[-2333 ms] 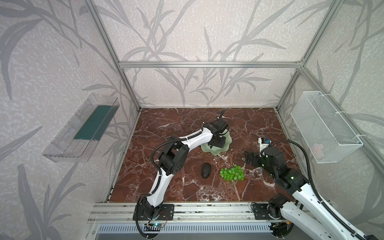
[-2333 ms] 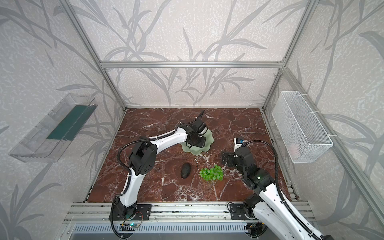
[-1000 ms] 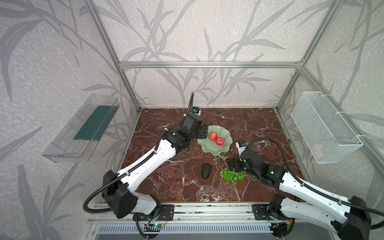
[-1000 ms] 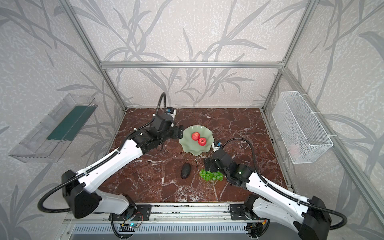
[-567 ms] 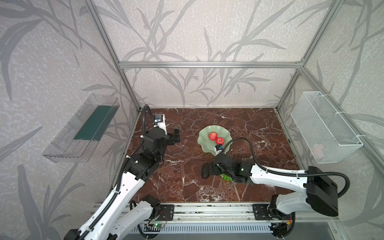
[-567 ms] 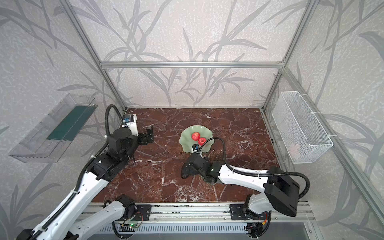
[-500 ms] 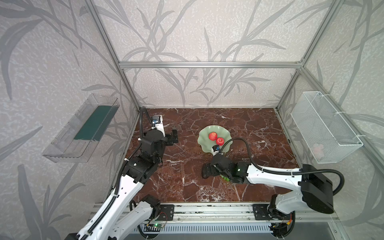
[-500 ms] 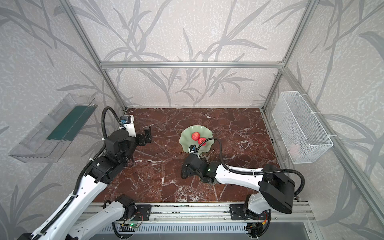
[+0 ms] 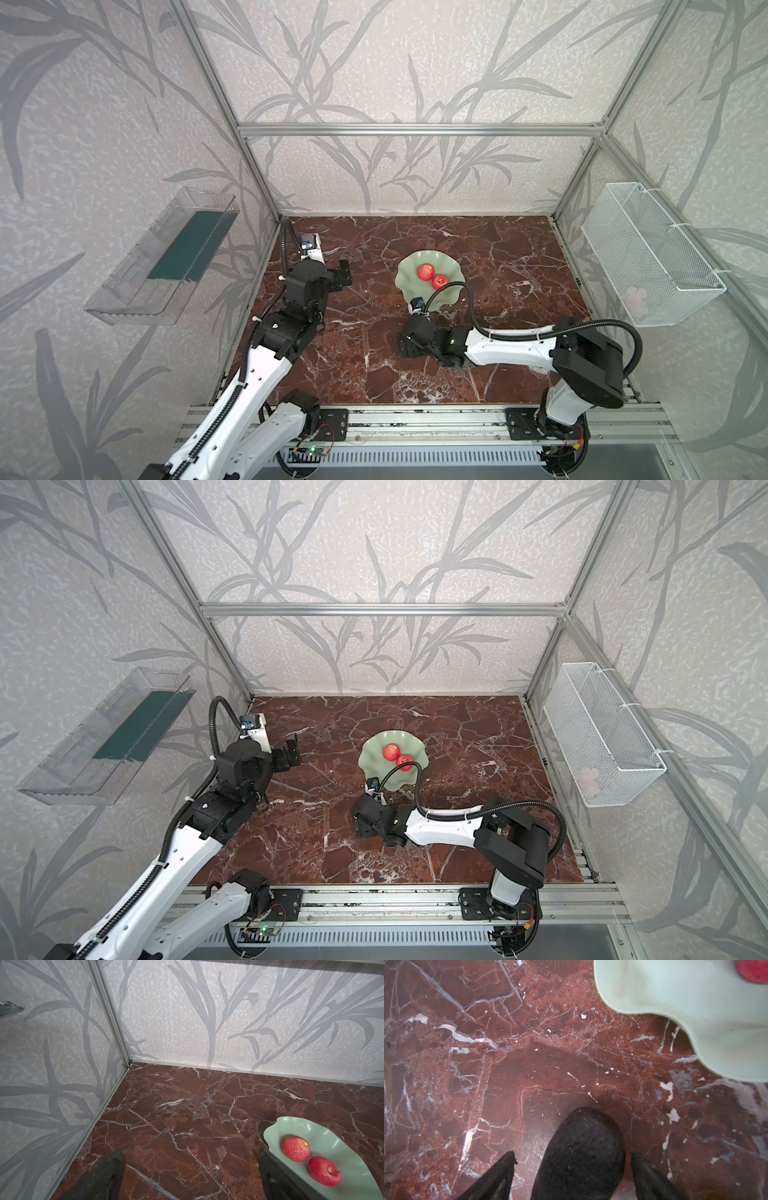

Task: Place and organize the fake fruits in the fruit bowl
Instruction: 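Withdraw the left arm while the right gripper grasps the black avocado, then lift the avocado with the right gripper and lower it into the bowl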

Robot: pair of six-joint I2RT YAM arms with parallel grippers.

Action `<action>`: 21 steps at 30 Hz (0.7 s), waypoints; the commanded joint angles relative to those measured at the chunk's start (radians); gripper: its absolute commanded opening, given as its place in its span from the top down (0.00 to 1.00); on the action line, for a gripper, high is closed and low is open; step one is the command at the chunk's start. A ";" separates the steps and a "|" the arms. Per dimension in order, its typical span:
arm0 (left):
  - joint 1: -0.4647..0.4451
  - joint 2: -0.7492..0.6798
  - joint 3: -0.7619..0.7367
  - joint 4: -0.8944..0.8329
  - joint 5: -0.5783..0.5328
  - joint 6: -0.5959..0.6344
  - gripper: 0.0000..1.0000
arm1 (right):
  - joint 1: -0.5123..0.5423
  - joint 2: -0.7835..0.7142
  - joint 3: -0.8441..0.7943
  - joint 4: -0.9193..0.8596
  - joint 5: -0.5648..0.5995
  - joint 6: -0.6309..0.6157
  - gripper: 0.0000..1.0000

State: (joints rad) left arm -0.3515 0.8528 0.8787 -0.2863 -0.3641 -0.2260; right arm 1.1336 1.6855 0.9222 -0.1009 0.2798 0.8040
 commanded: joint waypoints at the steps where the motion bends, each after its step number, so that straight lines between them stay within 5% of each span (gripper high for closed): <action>1: 0.023 -0.014 -0.016 0.014 0.037 -0.037 0.01 | 0.006 0.049 0.040 0.006 0.004 0.009 0.19; 14: 0.072 -0.009 -0.020 0.006 0.077 -0.068 0.01 | 0.005 0.027 0.056 -0.015 0.003 -0.048 0.52; 21: 0.083 -0.009 -0.023 0.006 0.086 -0.075 0.01 | -0.046 -0.193 0.099 -0.101 0.065 -0.256 0.54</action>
State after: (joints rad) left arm -0.2771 0.8516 0.8677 -0.2832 -0.2859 -0.2882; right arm 1.1187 1.5719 0.9699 -0.1593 0.3099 0.6655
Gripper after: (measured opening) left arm 0.992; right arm 0.577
